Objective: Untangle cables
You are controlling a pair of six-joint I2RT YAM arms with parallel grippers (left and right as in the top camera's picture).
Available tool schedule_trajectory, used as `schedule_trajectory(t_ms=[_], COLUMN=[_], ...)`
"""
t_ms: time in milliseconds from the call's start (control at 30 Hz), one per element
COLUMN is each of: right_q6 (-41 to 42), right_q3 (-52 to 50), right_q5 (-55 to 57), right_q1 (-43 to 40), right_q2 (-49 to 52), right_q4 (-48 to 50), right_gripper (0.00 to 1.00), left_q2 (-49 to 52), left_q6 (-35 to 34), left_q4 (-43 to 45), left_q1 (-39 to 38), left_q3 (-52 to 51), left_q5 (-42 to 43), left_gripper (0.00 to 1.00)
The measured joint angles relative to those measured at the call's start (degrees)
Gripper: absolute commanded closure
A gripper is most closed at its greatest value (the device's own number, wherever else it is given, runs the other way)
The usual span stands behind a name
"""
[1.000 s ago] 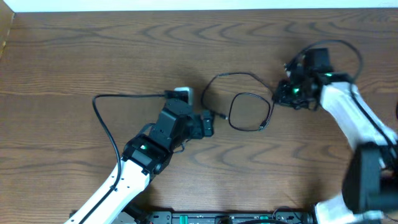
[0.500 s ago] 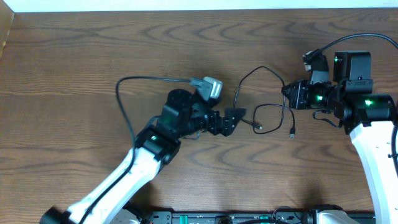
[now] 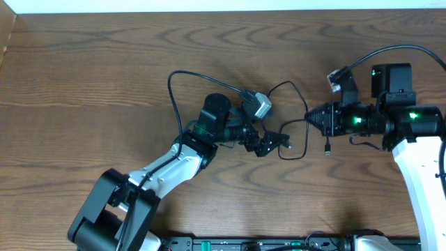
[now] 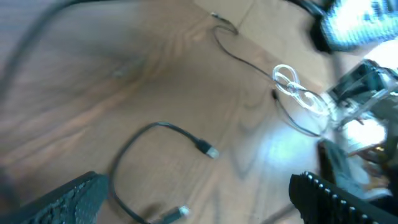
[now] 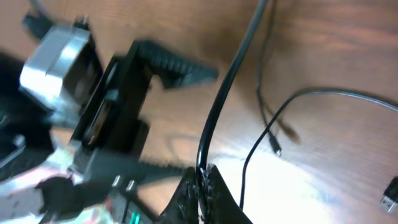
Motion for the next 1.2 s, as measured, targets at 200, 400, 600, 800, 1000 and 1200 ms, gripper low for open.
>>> schedule_trajectory(t_ms=[200, 400, 600, 800, 1000, 1200], right_q6=[-3.0, -3.7, -3.6, -1.6, 0.7, 1.4], right_q3=[0.0, 0.0, 0.0, 0.0, 0.0, 0.0], right_q5=[-3.2, -3.7, -0.9, 0.8, -1.8, -5.7], right_q1=[0.0, 0.0, 0.0, 0.0, 0.0, 0.0], right_q2=[0.0, -0.1, -0.1, -0.1, -0.1, -0.1], right_q4=[-2.6, 1.0, 4.5, 9.2, 10.0, 8.7], right_gripper=[0.99, 0.99, 0.99, 0.99, 0.99, 0.99], left_q2=[0.2, 0.4, 0.5, 0.5, 0.5, 0.5], left_q6=[0.9, 1.0, 1.0, 1.0, 0.9, 0.3], left_q4=[1.5, 1.0, 1.0, 1.0, 0.7, 0.7], left_q1=[2.3, 2.4, 2.4, 1.3, -2.4, -5.4], left_q3=[0.0, 0.0, 0.0, 0.0, 0.0, 0.0], left_q5=[-4.0, 2.5, 14.4, 20.2, 16.2, 7.8], left_gripper=[0.02, 0.02, 0.02, 0.02, 0.02, 0.02])
